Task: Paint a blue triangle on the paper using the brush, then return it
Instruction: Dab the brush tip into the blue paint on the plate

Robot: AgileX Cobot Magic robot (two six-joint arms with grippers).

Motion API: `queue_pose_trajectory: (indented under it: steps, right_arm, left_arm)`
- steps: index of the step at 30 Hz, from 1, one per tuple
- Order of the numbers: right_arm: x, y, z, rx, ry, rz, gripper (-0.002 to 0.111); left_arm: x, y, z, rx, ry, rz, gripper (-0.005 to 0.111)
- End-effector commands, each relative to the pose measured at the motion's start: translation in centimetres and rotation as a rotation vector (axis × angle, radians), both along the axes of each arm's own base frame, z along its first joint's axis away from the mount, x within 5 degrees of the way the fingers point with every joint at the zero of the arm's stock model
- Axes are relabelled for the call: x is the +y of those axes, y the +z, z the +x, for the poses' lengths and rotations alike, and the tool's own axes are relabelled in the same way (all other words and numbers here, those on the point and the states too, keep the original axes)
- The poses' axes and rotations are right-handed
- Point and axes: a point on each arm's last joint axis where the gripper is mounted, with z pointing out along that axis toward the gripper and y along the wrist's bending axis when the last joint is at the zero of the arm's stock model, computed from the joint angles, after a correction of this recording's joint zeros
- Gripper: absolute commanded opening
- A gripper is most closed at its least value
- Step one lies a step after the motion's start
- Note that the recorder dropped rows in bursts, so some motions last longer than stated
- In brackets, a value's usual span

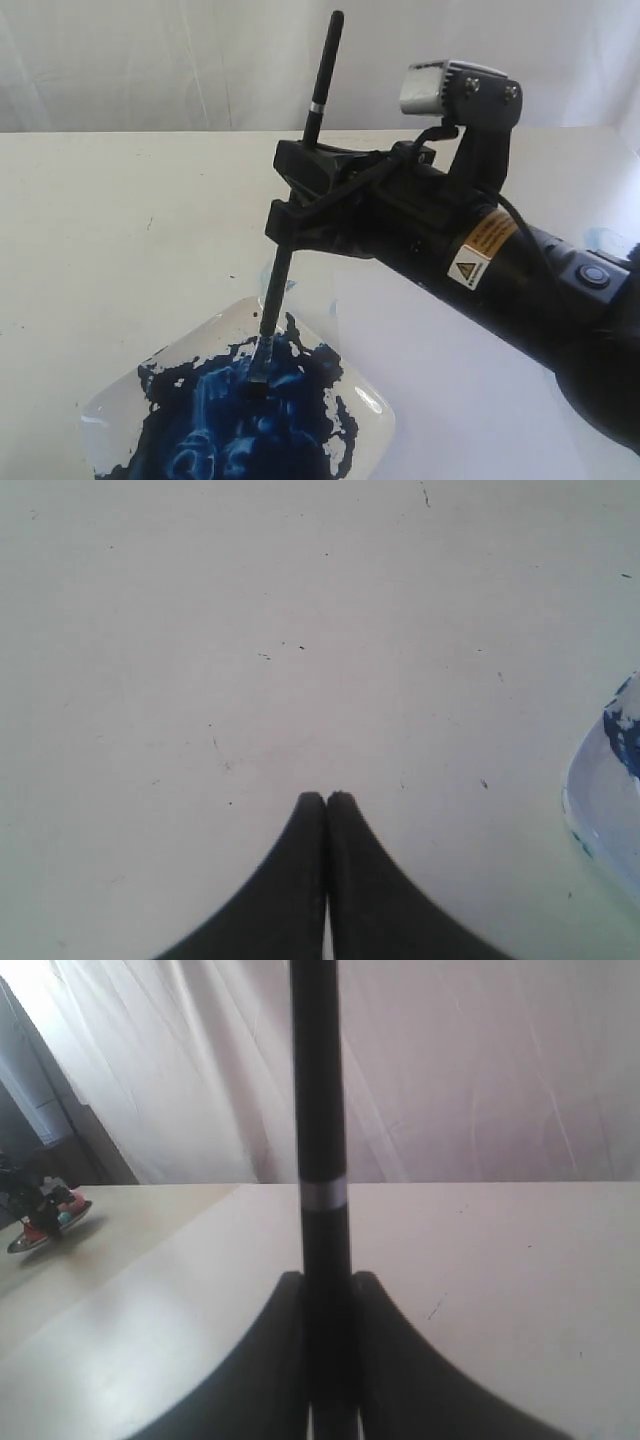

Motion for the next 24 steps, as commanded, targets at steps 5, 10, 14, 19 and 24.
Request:
queue_pose_trajectory:
  steps: [5,10,14,19,24]
  right_arm:
    - [0.2,-1.0,0.2,0.015,-0.002,-0.044,0.0]
    - [0.6,-1.8,0.4,0.037,-0.001,-0.074,0.0]
    - [0.9,-2.9,0.7,0.056,-0.001,-0.1,0.0]
    - [1.2,-2.6,0.9,0.008,-0.002,-0.035,0.0]
    - [1.2,-1.7,0.9,-0.109,-0.009,0.012,0.0]
  left_arm:
    - [0.0,-0.1,0.0,0.007,0.005,-0.01,0.0]
    - [0.0,-0.1,0.0,0.007,0.004,0.003,0.0]
    - [0.2,-0.2,0.0,0.008,0.0,0.047,0.0]
    - [0.4,0.7,0.4,-0.1,0.006,0.093,0.0]
    - [0.5,2.3,0.9,-0.285,0.021,0.098,0.0]
